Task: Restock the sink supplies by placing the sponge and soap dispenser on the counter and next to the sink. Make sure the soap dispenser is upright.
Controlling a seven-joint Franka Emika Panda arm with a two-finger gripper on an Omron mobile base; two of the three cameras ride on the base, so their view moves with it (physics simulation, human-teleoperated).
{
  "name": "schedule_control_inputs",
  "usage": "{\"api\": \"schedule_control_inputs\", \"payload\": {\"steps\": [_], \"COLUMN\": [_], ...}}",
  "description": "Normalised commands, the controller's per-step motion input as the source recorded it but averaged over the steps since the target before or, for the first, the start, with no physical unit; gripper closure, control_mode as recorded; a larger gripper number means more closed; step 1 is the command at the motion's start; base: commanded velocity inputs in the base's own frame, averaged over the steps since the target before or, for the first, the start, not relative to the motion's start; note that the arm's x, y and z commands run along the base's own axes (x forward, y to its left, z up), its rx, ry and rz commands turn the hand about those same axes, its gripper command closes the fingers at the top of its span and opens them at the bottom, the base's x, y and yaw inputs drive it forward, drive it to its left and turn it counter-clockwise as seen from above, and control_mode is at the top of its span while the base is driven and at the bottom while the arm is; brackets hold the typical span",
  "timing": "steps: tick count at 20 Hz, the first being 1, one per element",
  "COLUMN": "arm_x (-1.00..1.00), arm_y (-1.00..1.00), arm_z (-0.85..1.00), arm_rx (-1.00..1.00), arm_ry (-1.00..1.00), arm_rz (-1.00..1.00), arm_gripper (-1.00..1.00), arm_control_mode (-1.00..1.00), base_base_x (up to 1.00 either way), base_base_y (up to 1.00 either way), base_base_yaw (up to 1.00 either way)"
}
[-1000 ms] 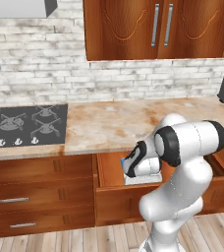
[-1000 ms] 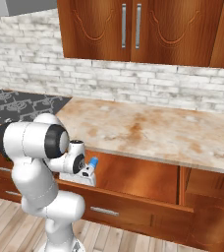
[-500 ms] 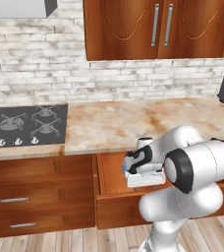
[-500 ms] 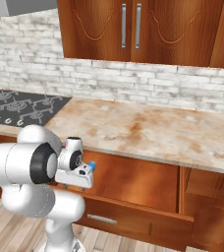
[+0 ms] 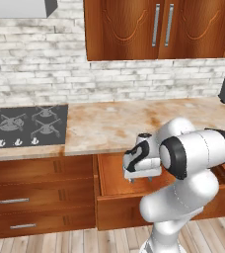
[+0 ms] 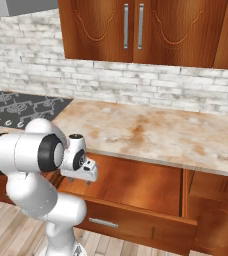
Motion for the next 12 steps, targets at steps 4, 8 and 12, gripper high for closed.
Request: {"api": "schedule_control_inputs", "payload": {"steps": [4, 8, 12], "arm_x": [0.63, 0.52, 0.46], "arm_y": [0.06, 0.04, 0.13], "arm_z": [-0.01, -0.21, -0.26], "arm_rx": [0.0, 0.0, 0.0], "arm_ry": [-0.16, -0.05, -0.02], "arm_rz": [0.03, 0.07, 0.06], "arm_gripper": [-1.0, -1.0, -1.0], "arm_control_mode": [-1.0, -1.0, -1.0], "base_base_x": [0.0, 0.0, 0.0], "base_base_y": [0.0, 0.0, 0.0], "base_base_yaw": [0.0, 0.0, 0.0]}}
